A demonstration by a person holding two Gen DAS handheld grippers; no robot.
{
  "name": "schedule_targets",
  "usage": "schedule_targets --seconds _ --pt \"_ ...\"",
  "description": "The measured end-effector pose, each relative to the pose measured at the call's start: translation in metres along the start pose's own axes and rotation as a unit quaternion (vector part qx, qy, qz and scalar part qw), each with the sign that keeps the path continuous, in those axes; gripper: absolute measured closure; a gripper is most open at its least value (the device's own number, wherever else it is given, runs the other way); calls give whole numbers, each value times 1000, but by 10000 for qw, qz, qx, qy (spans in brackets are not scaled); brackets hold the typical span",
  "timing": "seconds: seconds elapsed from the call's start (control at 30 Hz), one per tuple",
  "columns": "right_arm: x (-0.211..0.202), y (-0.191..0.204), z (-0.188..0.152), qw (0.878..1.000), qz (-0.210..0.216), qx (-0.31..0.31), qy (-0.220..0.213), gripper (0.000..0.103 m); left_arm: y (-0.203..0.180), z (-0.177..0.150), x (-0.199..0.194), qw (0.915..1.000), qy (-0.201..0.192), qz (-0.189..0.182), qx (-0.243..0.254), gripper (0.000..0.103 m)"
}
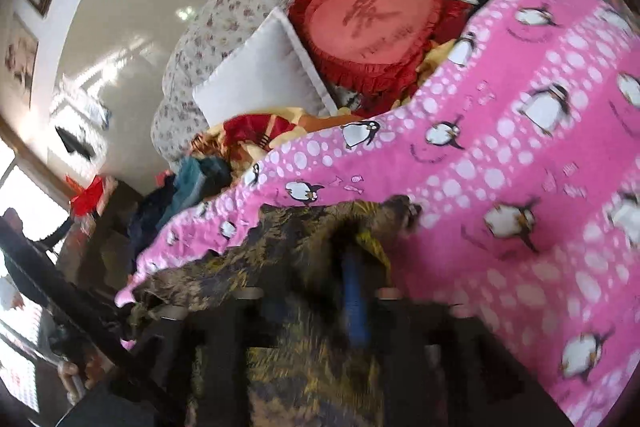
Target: Fold small clothes
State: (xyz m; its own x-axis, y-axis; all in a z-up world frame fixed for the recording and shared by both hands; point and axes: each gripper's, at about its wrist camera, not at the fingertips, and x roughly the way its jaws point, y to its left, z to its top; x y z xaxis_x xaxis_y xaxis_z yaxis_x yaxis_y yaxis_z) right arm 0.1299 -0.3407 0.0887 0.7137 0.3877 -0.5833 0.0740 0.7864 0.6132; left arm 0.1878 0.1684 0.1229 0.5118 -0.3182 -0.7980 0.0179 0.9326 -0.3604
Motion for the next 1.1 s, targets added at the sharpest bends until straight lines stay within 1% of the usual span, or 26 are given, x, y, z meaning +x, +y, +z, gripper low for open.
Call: schedule_targets --seconds 0.03,0.07,0.1,0.13,0.2,0.27,0.3,0.33,0.37,0.4,0.47,0.5,0.57,0.6,0.63,0.67,0.7,0.73,0.77,0.8,0.83,0.9,0.93,0.97,1.03,1.1 --pt "-9 0 -2 10000 -26 6 -81 42 -1 2 -12 9994 -229 239 43 60" --pt "-23 3 -6 9996 -72 -87 -243 42 0 2 -22 9982 -441 391 60 42" --pt "-33 9 -9 9991 -27 -227 -350 42 2 1 -31 9971 -622 438 79 36" --pt "-40 15 -13 9986 78 -380 -362 42 2 -1 -39 9964 -738 395 131 36" --pt "-47 39 -24 9952 338 -892 -206 42 1 -7 -46 9968 -650 340 305 36" --pt "-37 66 -39 9881 400 -1479 104 44 -2 -19 -46 9967 -568 351 459 36" --pt "-25 77 -45 9847 382 -1660 363 47 -3 -25 -43 9969 -447 362 541 36" --pt "-13 81 -48 9833 379 -1698 535 52 -5 -31 -37 9971 -254 364 620 36" --pt "0 83 -50 9827 368 -1683 682 55 -8 -39 -29 9971 -90 326 682 36" --pt "15 85 -49 9824 272 -1687 749 57 -11 -44 -23 9966 6 301 761 36" --pt "40 85 -44 9826 137 -1669 807 57 -22 -51 -2 9927 308 443 1077 36" --pt "54 85 -37 9832 81 -1639 793 57 -26 -50 5 9913 373 515 1149 36" --pt "71 81 -23 9876 -188 -1497 441 57 -32 -38 18 9903 343 624 1197 36" --pt "76 79 -16 9895 -245 -1392 286 57 -34 -27 21 9900 254 675 1216 36" --pt "79 76 -9 9914 -302 -1263 172 57 -35 -12 22 9905 32 774 1137 36" --pt "75 73 -3 9929 -347 -1131 92 57 -32 -1 21 9923 -115 769 968 36" --pt "70 73 -2 9940 -298 -1056 28 56 -27 13 17 9951 -266 639 700 36" --pt "61 73 -2 9943 -189 -1049 -36 55 -22 21 12 9963 -374 550 546 36" --pt "52 75 -3 9934 -133 -1133 -120 52 -19 27 8 9963 -489 558 443 36" --pt "40 78 -4 9909 -250 -1298 -251 40 -17 29 4 9957 -578 610 392 36" --pt "32 78 -4 9884 -404 -1408 -388 32 -14 28 -2 9951 -644 646 372 36" --pt "10 72 -2 9845 -558 -1557 -588 26 -12 21 -4 9960 -582 530 434 35" --pt "6 69 0 9843 -584 -1574 -539 20 -10 14 -3 9958 -502 567 510 35" --pt "3 63 3 9843 -638 -1592 -420 19 -9 9 -2 9953 -460 635 561 34" --pt "7 53 7 9820 -912 -1638 -240 19 -6 0 6 9945 -332 734 663 32" --pt "16 42 8 9805 -1116 -1614 -76 19 -2 -2 12 9943 -260 783 669 32"
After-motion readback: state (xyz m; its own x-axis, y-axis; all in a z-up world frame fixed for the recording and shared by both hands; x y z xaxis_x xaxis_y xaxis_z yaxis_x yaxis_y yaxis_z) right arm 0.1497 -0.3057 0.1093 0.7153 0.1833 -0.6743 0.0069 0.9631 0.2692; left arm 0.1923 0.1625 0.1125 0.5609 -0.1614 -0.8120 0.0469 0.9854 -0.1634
